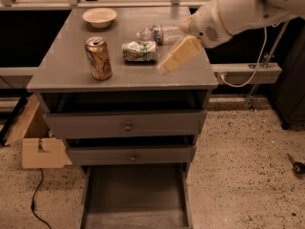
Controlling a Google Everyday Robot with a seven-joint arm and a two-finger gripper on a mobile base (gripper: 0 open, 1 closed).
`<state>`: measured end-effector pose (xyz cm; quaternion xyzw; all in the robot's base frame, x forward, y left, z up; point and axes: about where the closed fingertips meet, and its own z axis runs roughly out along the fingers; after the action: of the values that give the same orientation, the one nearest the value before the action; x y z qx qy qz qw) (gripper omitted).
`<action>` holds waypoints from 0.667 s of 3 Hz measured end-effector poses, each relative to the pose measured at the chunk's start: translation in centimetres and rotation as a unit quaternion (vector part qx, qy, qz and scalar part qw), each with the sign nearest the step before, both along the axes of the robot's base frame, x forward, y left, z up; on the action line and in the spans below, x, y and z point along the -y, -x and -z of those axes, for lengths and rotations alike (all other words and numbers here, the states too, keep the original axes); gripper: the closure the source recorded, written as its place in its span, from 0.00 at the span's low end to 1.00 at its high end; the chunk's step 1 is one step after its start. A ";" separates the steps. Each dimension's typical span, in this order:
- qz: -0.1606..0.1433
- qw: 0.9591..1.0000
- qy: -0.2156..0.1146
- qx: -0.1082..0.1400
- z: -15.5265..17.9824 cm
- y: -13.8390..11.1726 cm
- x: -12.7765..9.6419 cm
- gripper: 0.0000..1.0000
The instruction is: Place orange can into bottom drawer
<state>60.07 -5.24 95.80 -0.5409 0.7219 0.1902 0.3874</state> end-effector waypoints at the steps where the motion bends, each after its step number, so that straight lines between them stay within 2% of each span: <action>1: -0.020 1.000 0.001 0.005 0.7 -2.7 -4.3 0.00; 2: -0.041 0.999 0.012 0.003 1.4 -4.0 -8.4 0.00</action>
Offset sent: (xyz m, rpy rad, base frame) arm 0.0568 0.1318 -0.0216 -0.0534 -0.0053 0.1267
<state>64.03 3.19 94.38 -0.5751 0.7005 0.1953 0.3747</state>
